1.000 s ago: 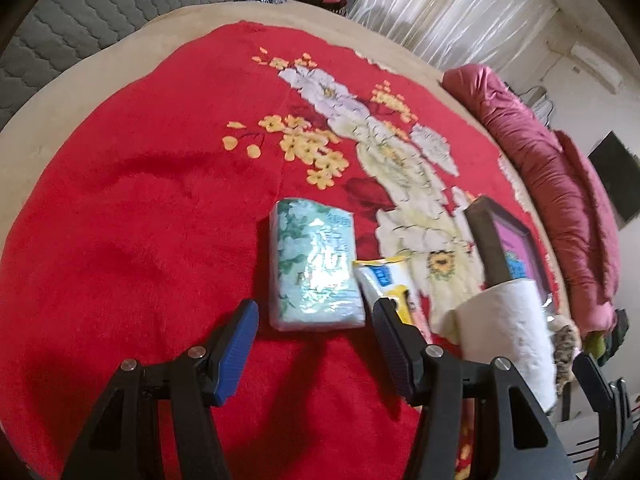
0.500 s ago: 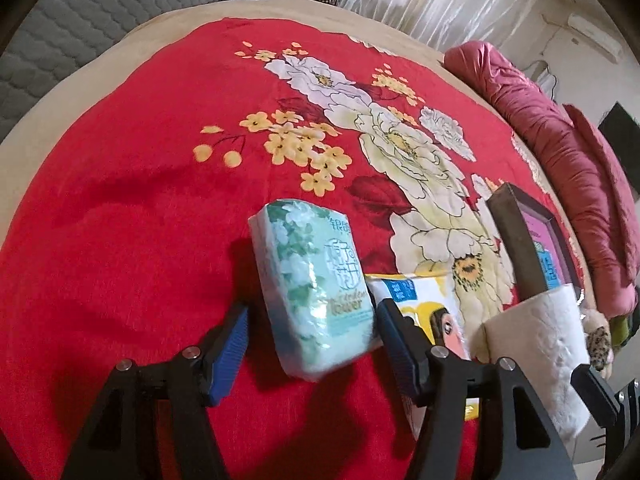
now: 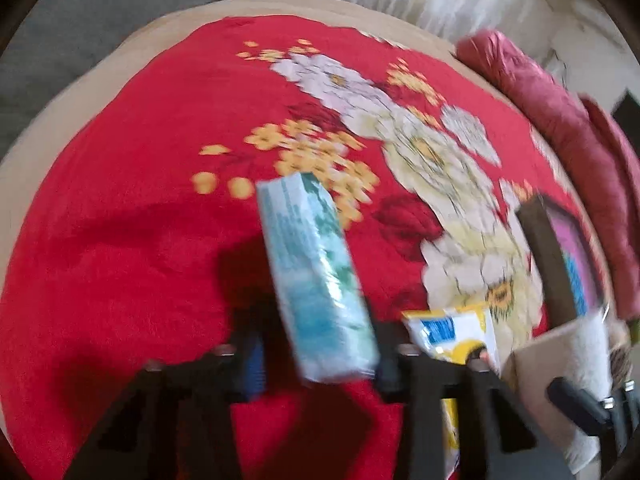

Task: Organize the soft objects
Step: 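Grasp the blue-green tissue pack with the left tool, then grasp the yellow cartoon-face wipes pack with the right tool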

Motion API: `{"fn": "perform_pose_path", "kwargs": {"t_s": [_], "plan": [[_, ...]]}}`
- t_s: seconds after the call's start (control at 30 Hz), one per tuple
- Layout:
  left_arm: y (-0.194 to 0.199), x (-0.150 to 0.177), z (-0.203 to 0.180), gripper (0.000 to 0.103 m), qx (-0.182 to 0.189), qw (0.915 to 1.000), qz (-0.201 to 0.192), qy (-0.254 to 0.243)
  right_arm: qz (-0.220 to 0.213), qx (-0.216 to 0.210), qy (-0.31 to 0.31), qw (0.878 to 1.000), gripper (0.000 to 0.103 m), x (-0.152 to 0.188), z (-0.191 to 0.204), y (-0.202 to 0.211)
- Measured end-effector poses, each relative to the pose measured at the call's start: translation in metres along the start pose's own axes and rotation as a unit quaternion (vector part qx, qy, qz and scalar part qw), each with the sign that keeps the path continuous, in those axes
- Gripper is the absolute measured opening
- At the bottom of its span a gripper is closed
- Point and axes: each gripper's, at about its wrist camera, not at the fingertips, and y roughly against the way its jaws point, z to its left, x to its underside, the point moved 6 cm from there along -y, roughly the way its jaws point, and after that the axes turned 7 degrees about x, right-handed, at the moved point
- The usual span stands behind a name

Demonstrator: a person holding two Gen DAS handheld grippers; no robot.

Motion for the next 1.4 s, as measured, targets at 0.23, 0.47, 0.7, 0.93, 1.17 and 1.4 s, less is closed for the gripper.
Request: {"fn": "perform_pose_path", "kwargs": {"t_s": [0.23,0.47,0.7,0.93,1.17,1.4], "plan": [[0.001,-0.007,0.030,0.023,0.070,0.9954,0.003,0.064,0.110,0.001,0.020,0.994,0.077,-0.014,0.002,-0.046],[0.000,-0.008,0.033,0.024,0.097,0.9921,0.006,0.079,0.213,0.014,0.052,0.976,0.080,-0.014,-0.002,-0.085],[-0.001,-0.009,0.039,0.025,0.134,0.9848,0.003,0.110,0.217,0.018,0.094,0.971,0.086,-0.015,0.004,-0.098],[-0.001,-0.014,0.038,0.032,0.136,0.9828,-0.009,0.125,0.144,-0.006,0.080,0.986,0.067,-0.008,0.002,-0.073],[-0.002,-0.019,0.030,0.035,0.116,0.9879,-0.024,0.100,0.101,-0.074,0.031,0.992,0.061,-0.005,0.011,-0.055],[-0.007,-0.028,0.041,0.022,0.165,0.9751,-0.042,0.142,0.081,-0.104,0.024,0.991,0.061,0.004,0.031,-0.037]]}}
